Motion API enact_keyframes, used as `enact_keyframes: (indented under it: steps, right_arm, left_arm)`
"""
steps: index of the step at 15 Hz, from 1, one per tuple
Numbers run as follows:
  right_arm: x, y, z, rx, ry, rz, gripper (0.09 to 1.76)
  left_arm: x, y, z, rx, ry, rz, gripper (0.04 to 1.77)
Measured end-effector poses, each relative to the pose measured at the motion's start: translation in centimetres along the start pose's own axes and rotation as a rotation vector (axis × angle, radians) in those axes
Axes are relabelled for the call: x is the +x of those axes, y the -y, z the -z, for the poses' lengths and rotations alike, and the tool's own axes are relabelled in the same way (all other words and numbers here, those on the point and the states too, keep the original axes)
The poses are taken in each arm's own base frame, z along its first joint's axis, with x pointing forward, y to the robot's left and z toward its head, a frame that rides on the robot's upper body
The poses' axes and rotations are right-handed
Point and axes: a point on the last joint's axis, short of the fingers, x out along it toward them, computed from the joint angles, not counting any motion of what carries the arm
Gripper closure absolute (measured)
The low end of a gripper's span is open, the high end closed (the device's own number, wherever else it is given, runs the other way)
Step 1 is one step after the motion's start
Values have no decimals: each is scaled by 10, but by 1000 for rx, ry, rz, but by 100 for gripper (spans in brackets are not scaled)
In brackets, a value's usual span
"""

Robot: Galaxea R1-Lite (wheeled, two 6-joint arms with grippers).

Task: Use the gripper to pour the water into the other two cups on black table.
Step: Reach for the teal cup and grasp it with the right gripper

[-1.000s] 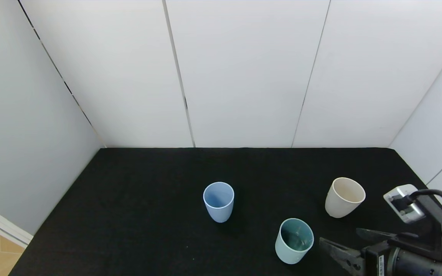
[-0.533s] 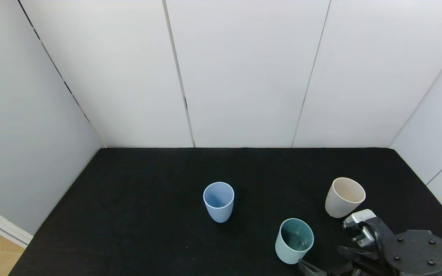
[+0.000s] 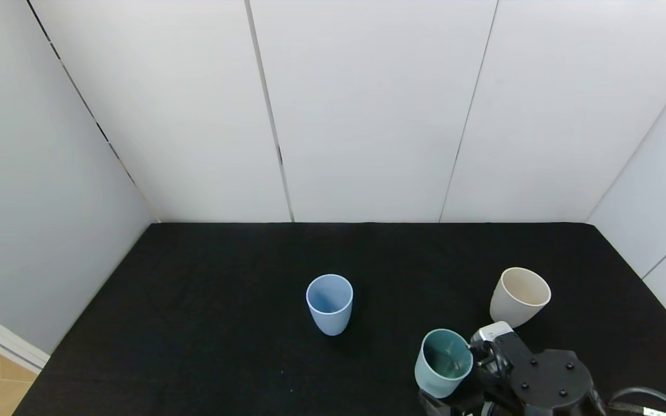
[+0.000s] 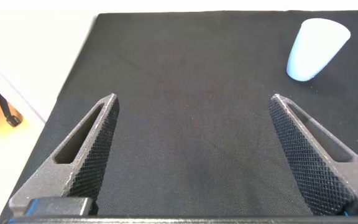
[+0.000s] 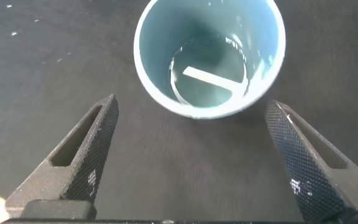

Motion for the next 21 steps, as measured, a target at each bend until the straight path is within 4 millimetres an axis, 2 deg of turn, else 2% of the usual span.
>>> enact_keyframes:
  steps: [3, 10, 21]
  right_arm:
    - [12, 0, -4, -9, 3, 14, 14]
    - [27, -1, -13, 6, 24, 27, 14]
    - [32, 3, -17, 20, 31, 42, 14]
  left_arm:
    - [0, 0, 0, 0, 0, 0, 9]
    - [0, 0, 0, 0, 0, -1, 9]
    - [0, 0, 0, 0, 0, 0, 9]
